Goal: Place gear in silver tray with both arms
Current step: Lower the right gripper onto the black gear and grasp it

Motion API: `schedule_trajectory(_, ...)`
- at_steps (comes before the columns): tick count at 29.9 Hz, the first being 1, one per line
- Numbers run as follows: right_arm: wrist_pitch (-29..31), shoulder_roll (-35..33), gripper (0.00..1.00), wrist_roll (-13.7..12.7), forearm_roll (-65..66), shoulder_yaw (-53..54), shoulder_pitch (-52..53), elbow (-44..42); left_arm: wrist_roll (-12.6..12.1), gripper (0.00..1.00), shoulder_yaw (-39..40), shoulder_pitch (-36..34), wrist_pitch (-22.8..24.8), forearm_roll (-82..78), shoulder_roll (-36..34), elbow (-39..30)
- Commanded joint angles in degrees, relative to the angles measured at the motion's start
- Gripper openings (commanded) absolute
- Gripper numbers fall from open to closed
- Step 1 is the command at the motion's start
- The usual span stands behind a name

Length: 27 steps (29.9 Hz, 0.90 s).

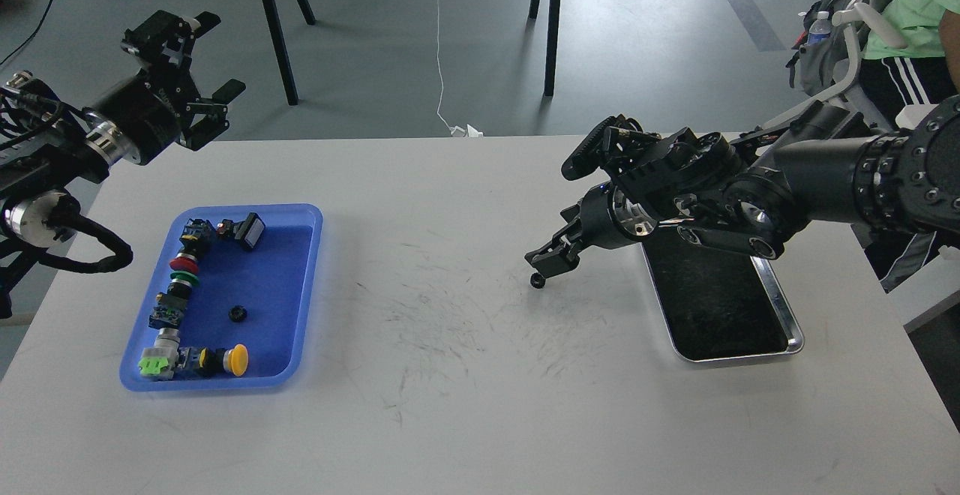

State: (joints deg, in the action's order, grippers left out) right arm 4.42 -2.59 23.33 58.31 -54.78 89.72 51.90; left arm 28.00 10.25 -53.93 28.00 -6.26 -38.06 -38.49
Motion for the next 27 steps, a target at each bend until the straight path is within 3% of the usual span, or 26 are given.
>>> schedule_trajectory(1, -0.38, 2.59, 0.93, 1.19, 1.19, -2.86, -0.60, -1.18, 0.00, 0.99, 0.21, 0.49, 0.00, 1.16, -0.26, 0.08)
schedule_trajectory(7, -0.73, 2.59, 0.90, 2.69, 1.63, -5.51, -1.56, -3.29, 0.00, 0.99, 0.21, 0.75, 0.00, 1.16, -0.87, 0.08)
schedule_trajectory(27, -1.70, 2.59, 0.90, 2.78, 1.20, -5.07, -6.84, -7.86, 0.00, 0.99, 0.30, 0.93, 0.00, 1.25, -1.67, 0.08)
